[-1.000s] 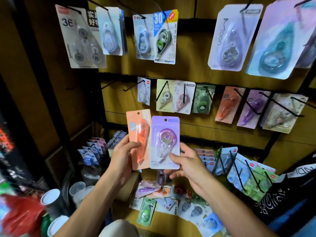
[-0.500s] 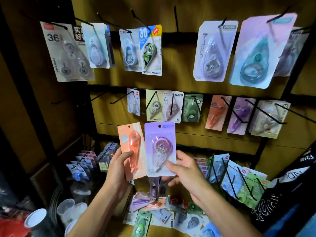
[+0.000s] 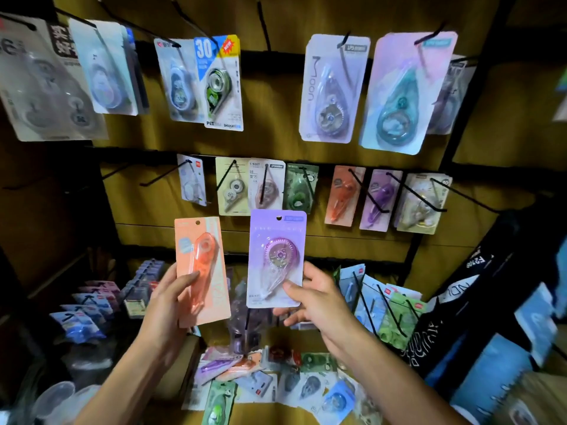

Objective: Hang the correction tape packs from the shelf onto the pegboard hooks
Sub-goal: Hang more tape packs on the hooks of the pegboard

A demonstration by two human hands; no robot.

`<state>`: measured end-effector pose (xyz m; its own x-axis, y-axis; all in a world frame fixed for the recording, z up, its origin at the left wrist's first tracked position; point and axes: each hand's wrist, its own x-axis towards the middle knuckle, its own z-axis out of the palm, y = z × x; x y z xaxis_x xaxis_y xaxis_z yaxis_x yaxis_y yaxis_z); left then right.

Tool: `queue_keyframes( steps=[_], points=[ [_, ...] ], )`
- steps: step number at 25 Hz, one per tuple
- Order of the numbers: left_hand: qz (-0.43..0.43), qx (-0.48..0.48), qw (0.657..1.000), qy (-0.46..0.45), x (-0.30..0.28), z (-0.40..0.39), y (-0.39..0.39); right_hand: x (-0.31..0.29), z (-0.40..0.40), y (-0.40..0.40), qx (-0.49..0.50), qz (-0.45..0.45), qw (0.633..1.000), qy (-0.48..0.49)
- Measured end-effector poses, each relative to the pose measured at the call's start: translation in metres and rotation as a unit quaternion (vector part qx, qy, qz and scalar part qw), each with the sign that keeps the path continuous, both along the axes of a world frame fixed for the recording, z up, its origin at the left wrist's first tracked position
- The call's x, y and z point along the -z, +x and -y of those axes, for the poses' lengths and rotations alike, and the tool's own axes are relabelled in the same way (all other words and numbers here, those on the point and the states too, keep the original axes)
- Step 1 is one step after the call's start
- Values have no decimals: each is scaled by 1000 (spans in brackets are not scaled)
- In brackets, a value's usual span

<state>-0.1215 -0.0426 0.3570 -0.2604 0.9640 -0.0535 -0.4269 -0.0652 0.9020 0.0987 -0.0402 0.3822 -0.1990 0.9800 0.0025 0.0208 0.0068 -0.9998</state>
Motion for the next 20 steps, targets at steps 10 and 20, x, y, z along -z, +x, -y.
queue_keyframes(
  steps=[10, 20],
  points=[
    [33, 107, 994, -8, 18, -24, 101, -1, 7, 140, 173, -2, 985, 10],
    [8, 6, 1000, -2, 12, -2, 20, 21, 7, 59, 58, 20, 998, 7]
  ],
)
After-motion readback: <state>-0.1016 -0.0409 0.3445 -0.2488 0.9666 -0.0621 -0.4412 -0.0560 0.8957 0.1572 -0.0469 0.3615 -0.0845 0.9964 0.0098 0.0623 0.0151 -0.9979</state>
